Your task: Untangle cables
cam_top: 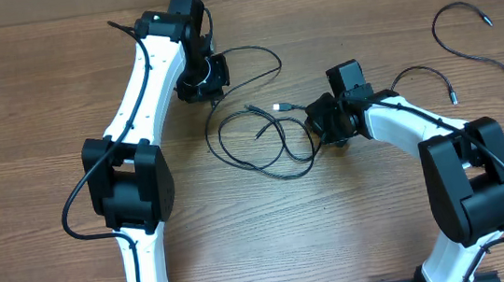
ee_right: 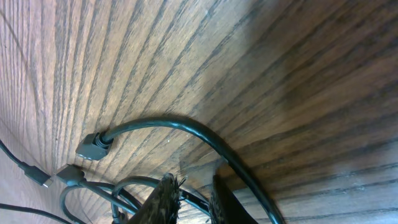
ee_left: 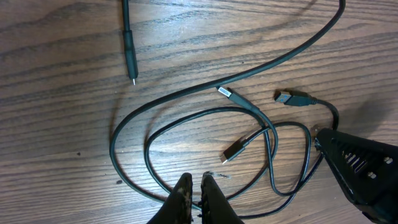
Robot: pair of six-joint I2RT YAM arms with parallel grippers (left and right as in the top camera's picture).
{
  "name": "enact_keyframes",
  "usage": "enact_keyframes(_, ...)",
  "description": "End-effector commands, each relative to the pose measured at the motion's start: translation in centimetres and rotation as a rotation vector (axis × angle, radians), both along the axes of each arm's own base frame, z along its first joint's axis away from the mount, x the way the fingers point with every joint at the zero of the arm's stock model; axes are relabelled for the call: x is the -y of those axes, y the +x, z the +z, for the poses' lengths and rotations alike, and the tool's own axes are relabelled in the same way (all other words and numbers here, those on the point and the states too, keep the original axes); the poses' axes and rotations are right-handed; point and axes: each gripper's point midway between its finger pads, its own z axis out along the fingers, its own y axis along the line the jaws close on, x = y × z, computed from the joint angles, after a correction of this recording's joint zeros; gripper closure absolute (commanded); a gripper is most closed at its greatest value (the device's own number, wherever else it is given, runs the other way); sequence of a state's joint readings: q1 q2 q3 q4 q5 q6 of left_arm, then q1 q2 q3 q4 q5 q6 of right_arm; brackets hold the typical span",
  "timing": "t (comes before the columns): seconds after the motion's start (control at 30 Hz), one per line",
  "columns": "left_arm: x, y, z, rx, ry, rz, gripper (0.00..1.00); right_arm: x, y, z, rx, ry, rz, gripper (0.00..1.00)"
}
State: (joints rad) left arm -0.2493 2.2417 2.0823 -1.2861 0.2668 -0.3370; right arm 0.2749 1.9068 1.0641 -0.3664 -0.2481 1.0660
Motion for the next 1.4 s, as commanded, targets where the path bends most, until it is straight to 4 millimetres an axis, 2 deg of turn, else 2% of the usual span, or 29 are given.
enact_keyframes(0.0, 0.3, 0.0, 0.5, 0.008, -0.017, -0.005, 0.92, 1.0, -1.5, -2.8, -0.081, -0.045, -0.016, 0.83)
enact_keyframes(0.9, 0.3, 0.3, 0.5, 0.02, -0.012, -0.004, 0.88, 0.6, -1.3, -2.6, -0.072, -0.025, -0.01, 0.79)
enact_keyframes(1.0, 0.4, 0.5, 0.5, 0.03, -0.014, -0.004, 0.81, 0.3, -1.2, -2.4, -0.062, -0.008, 0.007, 0.83)
enact_keyframes(1.13, 0.3, 1.1, 0.3, 0.05, -0.008, 0.001, 0.71, -2.2, -0.6, -0.9, 0.045, 0.094, 0.211, 0.87)
enact_keyframes(1.2, 0.5, 0.9, -0.1, 0.044, -0.006, -0.004, 0.63, -3.7, -0.3, 0.1, 0.125, 0.151, 0.338, 0.82)
enact_keyframes(1.23, 0.5, 0.7, -0.3, 0.04, -0.005, -0.009, 0.61, -3.8, -0.3, 0.2, 0.13, 0.156, 0.348, 0.8)
enact_keyframes(1.27, 0.5, 0.5, -0.8, 0.028, -0.001, -0.011, 0.56, -3.8, -0.4, 0.2, 0.137, 0.156, 0.359, 0.73)
enact_keyframes(1.33, 0.4, 0.3, -1.7, 0.031, 0.002, -0.039, 0.54, -3.8, -0.3, 0.3, 0.141, 0.155, 0.362, 0.58)
enact_keyframes(1.37, 0.4, 0.4, -2.2, 0.038, 0.004, -0.056, 0.53, -3.8, -0.3, 0.3, 0.141, 0.154, 0.362, 0.56)
